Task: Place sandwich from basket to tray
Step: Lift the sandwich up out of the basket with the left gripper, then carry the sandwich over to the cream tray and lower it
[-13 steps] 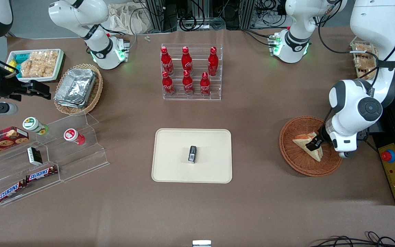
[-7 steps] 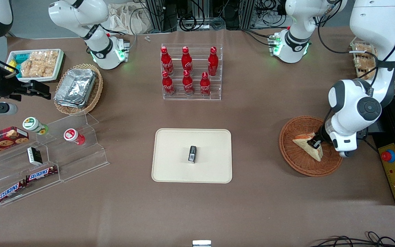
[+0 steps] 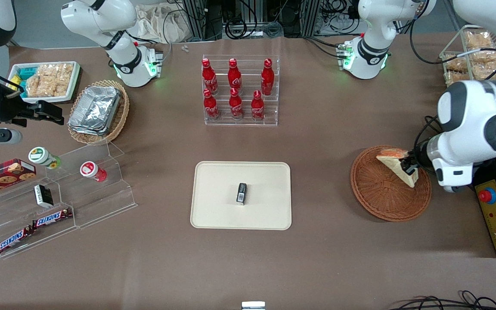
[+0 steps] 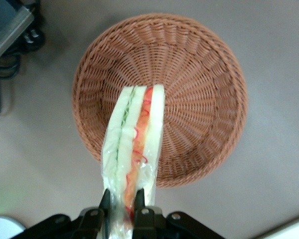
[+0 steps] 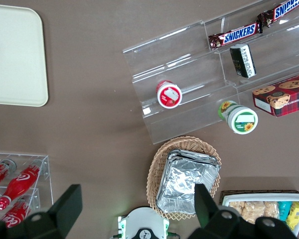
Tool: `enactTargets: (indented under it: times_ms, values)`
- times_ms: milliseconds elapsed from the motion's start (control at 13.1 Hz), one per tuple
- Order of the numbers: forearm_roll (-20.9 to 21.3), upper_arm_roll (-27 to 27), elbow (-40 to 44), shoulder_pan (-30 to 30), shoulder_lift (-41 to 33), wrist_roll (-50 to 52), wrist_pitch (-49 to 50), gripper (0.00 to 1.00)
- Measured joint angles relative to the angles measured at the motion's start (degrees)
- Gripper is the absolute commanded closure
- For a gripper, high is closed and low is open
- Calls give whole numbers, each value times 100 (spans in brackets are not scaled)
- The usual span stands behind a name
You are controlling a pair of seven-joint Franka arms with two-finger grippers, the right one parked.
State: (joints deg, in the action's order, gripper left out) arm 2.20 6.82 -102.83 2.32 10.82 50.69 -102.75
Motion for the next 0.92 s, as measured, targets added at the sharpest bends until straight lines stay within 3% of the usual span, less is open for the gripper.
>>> enactTargets:
  times_ms: [305,687,916]
  values:
    - [0,223,878,-23,-29,-976,829,100]
    - [0,587,1104,-30,44,-2666,1102,100]
    - [0,986,1215,-41,94,-2881,1208,100]
